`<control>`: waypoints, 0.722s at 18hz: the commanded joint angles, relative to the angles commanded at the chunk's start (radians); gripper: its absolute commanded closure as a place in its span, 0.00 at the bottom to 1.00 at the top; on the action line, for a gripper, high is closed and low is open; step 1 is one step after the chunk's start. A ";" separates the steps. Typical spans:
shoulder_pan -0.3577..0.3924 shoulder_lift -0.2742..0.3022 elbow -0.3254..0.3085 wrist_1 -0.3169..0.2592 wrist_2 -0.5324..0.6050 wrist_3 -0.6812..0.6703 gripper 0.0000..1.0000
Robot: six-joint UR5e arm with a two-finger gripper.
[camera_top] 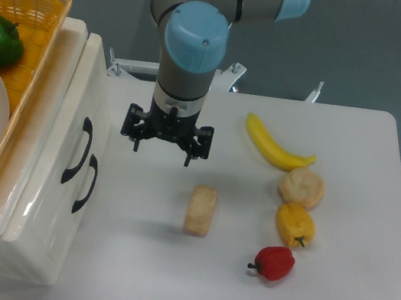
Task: Slide open the top white drawer
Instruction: 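Move the open gripper from above the banana toward the white cabinet, then lower the gripper onto the black handle of the upper drawer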
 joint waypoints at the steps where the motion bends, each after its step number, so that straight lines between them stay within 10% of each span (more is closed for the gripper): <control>1: 0.000 -0.009 0.008 0.000 -0.008 -0.012 0.00; 13: -0.018 -0.032 0.012 -0.017 -0.072 -0.084 0.00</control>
